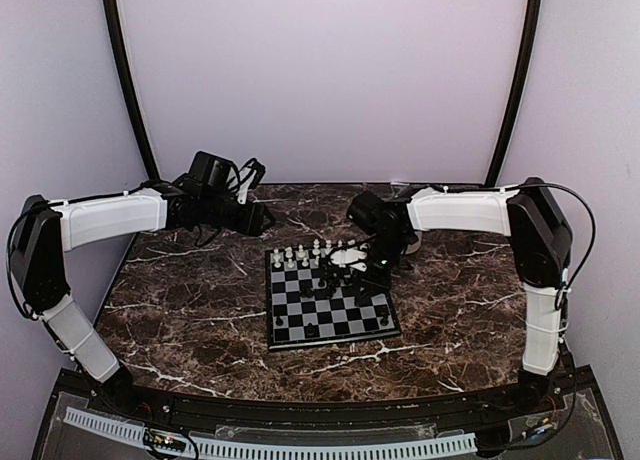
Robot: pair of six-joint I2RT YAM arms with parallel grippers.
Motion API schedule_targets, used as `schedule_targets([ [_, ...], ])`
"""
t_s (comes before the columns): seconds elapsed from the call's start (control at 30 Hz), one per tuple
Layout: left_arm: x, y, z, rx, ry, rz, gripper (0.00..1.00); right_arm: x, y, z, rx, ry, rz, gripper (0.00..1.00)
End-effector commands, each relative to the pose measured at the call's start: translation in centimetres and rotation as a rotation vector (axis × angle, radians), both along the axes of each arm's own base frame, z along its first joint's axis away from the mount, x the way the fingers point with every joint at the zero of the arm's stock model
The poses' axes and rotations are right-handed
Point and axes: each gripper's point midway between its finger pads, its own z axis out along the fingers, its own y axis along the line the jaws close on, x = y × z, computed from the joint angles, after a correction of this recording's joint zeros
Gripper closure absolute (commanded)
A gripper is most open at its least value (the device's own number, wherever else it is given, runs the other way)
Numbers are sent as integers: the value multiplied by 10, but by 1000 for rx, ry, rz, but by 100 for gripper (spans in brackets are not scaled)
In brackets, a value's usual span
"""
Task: Set up the chess pieces on the board
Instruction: Pick up the knight from the chessboard.
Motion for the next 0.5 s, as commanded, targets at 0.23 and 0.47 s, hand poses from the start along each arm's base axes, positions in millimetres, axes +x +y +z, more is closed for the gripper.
schedule_targets([
  [0.23, 1, -4, 13, -20, -13, -19, 45, -14, -6, 24, 28, -27, 0, 97],
  [0.47, 0, -5, 11, -20, -8, -21, 45, -44, -14, 21, -4, -7, 73, 98],
])
